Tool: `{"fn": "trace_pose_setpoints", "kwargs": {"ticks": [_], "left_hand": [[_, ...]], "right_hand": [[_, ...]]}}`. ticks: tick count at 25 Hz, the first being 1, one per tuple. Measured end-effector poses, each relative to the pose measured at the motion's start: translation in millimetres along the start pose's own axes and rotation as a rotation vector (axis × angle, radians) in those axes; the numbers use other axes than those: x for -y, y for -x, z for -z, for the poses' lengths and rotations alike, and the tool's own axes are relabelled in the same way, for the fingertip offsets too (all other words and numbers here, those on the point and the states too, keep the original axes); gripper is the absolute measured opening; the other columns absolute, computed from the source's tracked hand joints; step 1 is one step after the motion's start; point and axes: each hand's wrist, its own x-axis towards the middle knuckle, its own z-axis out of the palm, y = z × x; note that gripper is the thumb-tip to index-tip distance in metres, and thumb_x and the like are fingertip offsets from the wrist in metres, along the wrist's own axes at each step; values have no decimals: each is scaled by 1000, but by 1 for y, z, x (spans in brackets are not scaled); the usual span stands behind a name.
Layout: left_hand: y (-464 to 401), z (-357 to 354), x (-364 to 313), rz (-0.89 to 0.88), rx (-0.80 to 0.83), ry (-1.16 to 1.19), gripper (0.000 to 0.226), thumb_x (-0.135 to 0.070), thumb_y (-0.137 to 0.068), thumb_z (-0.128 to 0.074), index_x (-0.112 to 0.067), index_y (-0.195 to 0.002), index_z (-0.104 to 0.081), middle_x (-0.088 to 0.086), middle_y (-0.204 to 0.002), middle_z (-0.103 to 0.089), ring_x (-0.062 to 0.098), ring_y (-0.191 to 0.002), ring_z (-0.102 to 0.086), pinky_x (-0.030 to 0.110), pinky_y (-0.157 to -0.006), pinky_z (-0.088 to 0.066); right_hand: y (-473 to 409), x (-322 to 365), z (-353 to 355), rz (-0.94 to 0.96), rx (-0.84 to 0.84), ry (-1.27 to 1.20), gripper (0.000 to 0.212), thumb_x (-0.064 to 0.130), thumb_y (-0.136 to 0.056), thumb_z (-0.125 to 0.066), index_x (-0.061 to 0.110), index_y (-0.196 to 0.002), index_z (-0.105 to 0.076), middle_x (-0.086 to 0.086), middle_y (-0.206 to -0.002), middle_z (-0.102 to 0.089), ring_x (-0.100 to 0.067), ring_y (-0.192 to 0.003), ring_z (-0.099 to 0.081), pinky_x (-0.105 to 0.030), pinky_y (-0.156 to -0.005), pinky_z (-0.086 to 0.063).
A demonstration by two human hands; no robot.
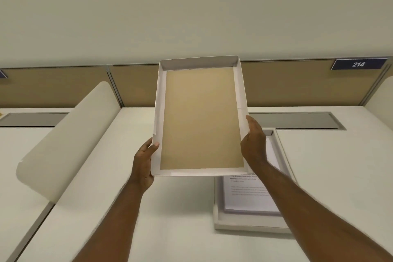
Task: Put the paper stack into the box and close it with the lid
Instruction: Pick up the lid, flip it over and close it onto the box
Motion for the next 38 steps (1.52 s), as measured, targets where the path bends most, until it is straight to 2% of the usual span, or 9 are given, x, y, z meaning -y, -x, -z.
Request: {"fn": "trace_pose_setpoints", "kwargs": {"ticks": [7,14,20,23,26,28,30,33,38], "left_hand": [[17,-75,14,183,308,86,47,-20,-84,-61,-16,-131,-58,14,-125,-66,33,-108,-65,48,-91,-55],[34,-154,31,-39,203,67,50,-3,-77,-69,-12,-125,-58,16,-123,-67,33,-108,-64,46,-88,-55],[52,-233,42,-331,-61,-202,48,-19,-72,-82,-22,-116,-62,3,-110,-73,23,-103,-69,39,-85,-58],[58,-258,53,-469,-112,-360,20,-17,-87,-65,-17,-107,-65,-8,-92,-74,4,-87,-70,21,-74,-55],[66,-271,63,-572,-38,-491,18,-18,-93,-50,-21,-103,-64,-14,-83,-63,-7,-80,-63,10,-75,-50],[73,-277,68,-503,-6,-532,37,-21,-84,-63,-13,-120,-58,-15,-95,-63,-10,-88,-62,8,-78,-51],[73,-277,69,-552,76,-491,77,-40,-74,-75,-8,-137,-45,1,-125,-63,7,-118,-59,25,-98,-50],[61,-245,86,-654,163,-575,93,-70,-74,-56,-17,-147,-34,3,-153,-40,18,-142,-37,31,-115,-34],[35,-181,65,-515,-321,-354,96,-81,-76,-36,-15,-146,-28,-1,-146,-38,12,-132,-40,16,-107,-32]], "right_hand": [[-33,-64,61,124,91,58,61,-20,-80,-30,4,-131,-53,-15,-137,-56,-29,-130,-51,-24,-109,-32],[-42,-50,86,155,106,26,41,21,-94,-51,10,-133,-49,-10,-144,-45,-26,-134,-43,-35,-109,-36],[-23,42,102,264,420,-1,68,55,-88,-50,21,-145,-33,1,-151,-41,-18,-134,-45,-38,-106,-42],[-17,64,111,333,396,23,72,54,-85,-56,20,-143,-31,-1,-141,-51,-22,-123,-53,-36,-93,-46],[-11,72,117,291,248,-56,55,42,-83,-64,15,-121,-36,2,-99,-57,-26,-85,-60,-32,-68,-47],[-9,71,121,235,153,-124,46,31,-82,-65,13,-111,-34,2,-88,-51,-26,-74,-57,-37,-65,-51],[-13,64,127,212,75,-171,40,23,-76,-63,12,-104,-36,0,-77,-51,-30,-66,-57,-45,-61,-53],[-26,46,143,216,102,-265,37,23,-66,-60,12,-92,-36,5,-64,-41,-21,-53,-41,-43,-51,-45],[-34,8,160,191,327,-598,41,16,-63,-61,5,-99,-45,-11,-84,-57,-26,-73,-52,-48,-66,-50]]}}
